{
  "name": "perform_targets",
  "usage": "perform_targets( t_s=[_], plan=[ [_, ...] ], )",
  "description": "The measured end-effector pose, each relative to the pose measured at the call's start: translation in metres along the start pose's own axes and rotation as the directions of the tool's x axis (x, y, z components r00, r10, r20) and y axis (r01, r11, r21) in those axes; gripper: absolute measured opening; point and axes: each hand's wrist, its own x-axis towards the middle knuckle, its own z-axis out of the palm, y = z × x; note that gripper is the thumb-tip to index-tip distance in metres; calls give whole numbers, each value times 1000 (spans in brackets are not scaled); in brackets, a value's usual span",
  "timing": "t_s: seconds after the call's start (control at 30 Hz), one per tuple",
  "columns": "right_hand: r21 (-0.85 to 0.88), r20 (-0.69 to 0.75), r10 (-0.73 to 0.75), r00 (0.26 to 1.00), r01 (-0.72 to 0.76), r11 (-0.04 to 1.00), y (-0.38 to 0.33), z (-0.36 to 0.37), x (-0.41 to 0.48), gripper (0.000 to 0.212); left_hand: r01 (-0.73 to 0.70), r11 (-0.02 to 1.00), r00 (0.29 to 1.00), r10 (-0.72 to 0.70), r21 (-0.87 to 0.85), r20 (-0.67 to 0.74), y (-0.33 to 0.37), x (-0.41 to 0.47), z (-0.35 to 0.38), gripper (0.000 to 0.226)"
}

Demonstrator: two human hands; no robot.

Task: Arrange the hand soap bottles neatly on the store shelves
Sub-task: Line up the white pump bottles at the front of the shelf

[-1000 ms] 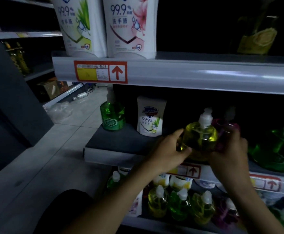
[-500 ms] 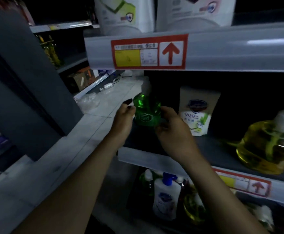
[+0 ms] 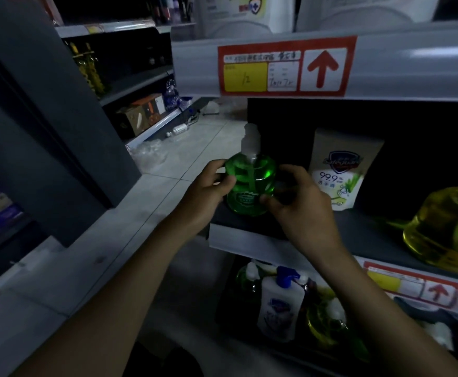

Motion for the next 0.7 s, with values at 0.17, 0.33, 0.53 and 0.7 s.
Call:
perform_targets(
  t_s=[0.17,0.33,0.53,0.7],
  plan=[
    [-61,-3,-45,999,44,997,-9,-2,-21,49,2,1000,1000,-2,20,31,3,-26,-10,24],
    [-41,35,-82,996,84,996,-15,-3,-29,56,17,999,1000,-17,41,6,2,-35,-8,26],
    [-45,129,-84,988,90,995,-13,-13,-29,54,77,995,996,-74,67,-53,5,-40,0,38],
    [-188,87,-80,993,96,978,-8,-59,-42,40,-177,866,773,416,468,-478,41,-68,27,31]
  ],
)
